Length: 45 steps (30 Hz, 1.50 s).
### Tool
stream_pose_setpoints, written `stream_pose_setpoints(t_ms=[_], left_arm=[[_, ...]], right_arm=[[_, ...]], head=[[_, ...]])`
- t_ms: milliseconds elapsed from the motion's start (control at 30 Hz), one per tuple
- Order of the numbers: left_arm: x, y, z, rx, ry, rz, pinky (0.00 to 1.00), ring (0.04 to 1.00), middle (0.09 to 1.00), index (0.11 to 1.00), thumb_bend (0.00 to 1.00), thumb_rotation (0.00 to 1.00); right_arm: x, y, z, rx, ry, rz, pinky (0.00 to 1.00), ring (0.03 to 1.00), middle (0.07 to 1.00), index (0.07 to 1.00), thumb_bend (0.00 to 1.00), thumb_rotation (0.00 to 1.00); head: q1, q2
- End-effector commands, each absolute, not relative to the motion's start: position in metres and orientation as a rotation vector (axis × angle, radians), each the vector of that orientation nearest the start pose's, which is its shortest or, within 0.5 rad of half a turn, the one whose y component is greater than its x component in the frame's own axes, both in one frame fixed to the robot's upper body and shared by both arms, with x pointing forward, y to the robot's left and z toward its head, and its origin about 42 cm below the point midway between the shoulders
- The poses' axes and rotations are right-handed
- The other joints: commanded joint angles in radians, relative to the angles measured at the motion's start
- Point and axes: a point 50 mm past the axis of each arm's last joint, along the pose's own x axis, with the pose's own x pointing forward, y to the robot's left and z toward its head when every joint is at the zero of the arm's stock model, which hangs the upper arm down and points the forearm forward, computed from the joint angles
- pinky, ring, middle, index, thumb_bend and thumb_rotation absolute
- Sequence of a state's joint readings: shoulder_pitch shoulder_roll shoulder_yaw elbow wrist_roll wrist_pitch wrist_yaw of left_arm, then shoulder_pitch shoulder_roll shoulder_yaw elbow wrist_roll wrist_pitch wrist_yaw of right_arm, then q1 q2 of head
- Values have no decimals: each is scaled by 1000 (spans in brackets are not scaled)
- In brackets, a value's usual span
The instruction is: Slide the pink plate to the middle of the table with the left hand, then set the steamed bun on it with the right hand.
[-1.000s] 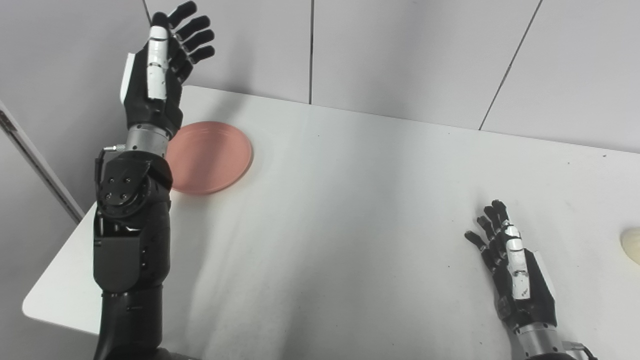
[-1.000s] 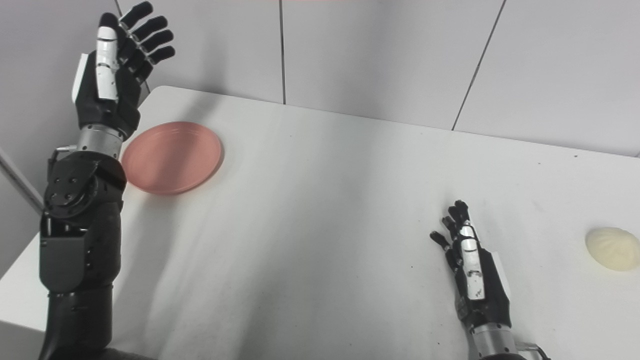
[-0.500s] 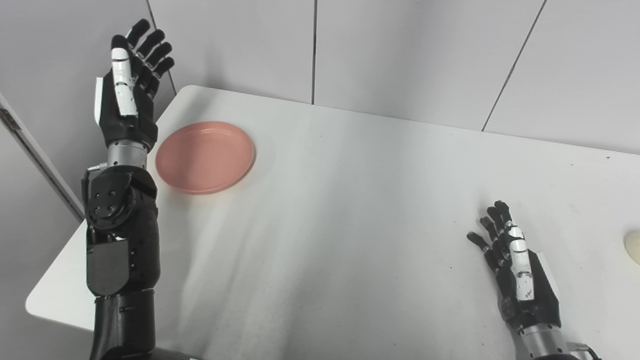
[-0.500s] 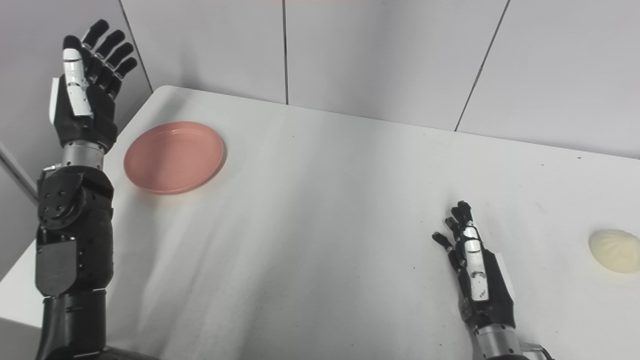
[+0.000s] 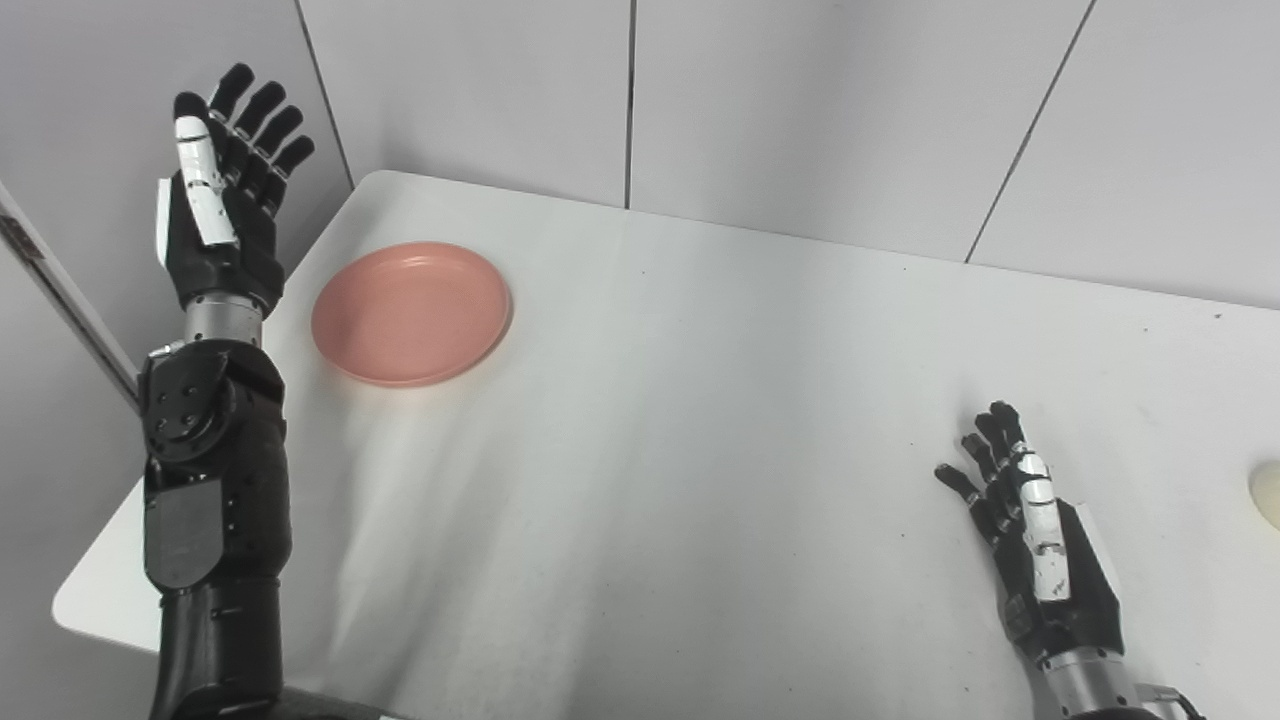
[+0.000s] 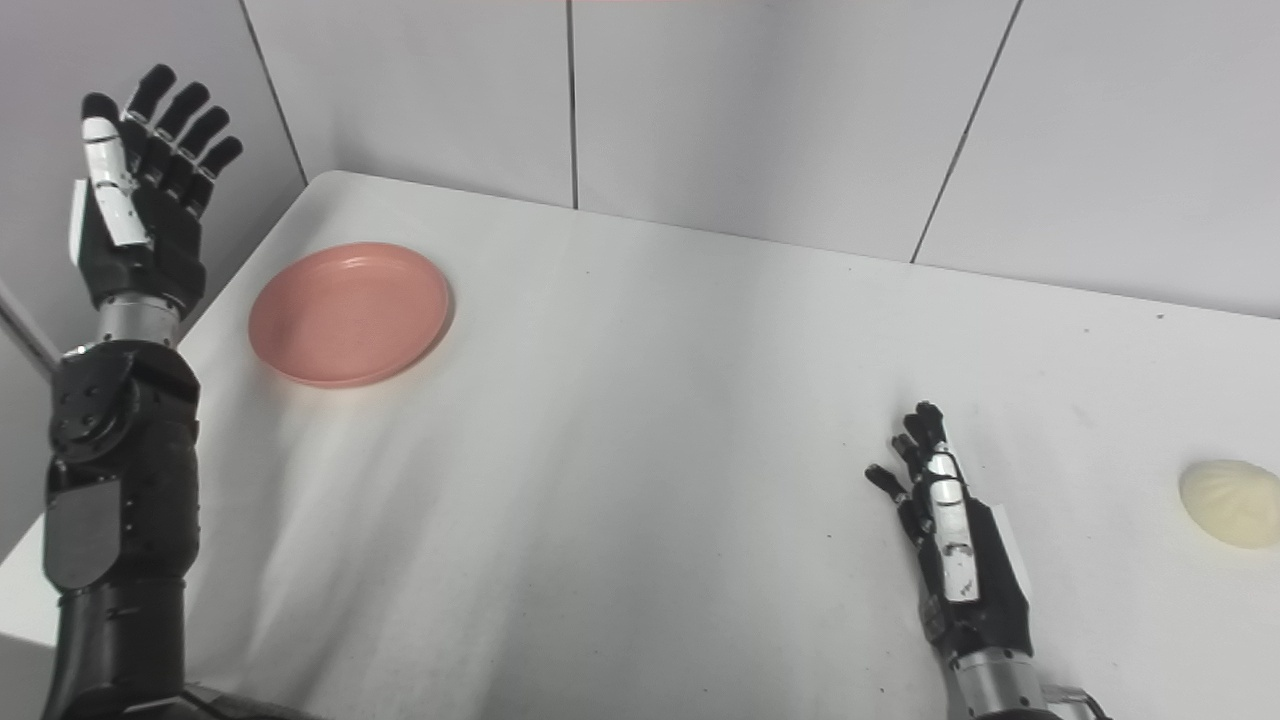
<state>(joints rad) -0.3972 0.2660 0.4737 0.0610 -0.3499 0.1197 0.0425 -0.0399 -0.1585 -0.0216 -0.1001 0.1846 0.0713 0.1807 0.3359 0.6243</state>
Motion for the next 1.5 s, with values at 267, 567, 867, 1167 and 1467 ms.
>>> stream_pose_setpoints(t_ms=[267,567,867,1167,1467], left_arm=[[383,413,243,-220,-350,394,862,842,859,849,522,1000],[389,418,228,-258,-293,414,874,860,862,849,488,1000],[391,423,215,-280,-260,425,872,868,866,855,471,1000],[394,427,199,-312,-211,447,898,877,874,871,458,1000],[396,432,187,-339,-181,470,909,882,876,874,456,1000]], right_arm=[[296,-257,138,-2,-71,175,1000,990,1000,1000,293,1000],[295,-257,139,0,-67,171,1000,992,999,1000,283,1000],[295,-257,139,4,-66,171,1000,994,1000,1000,276,1000],[295,-257,140,6,-66,173,1000,995,1000,1000,272,1000],[295,-257,141,8,-64,173,1000,995,1000,1000,294,1000]], head=[[2,0],[10,-1],[14,-1],[15,0],[20,3]])
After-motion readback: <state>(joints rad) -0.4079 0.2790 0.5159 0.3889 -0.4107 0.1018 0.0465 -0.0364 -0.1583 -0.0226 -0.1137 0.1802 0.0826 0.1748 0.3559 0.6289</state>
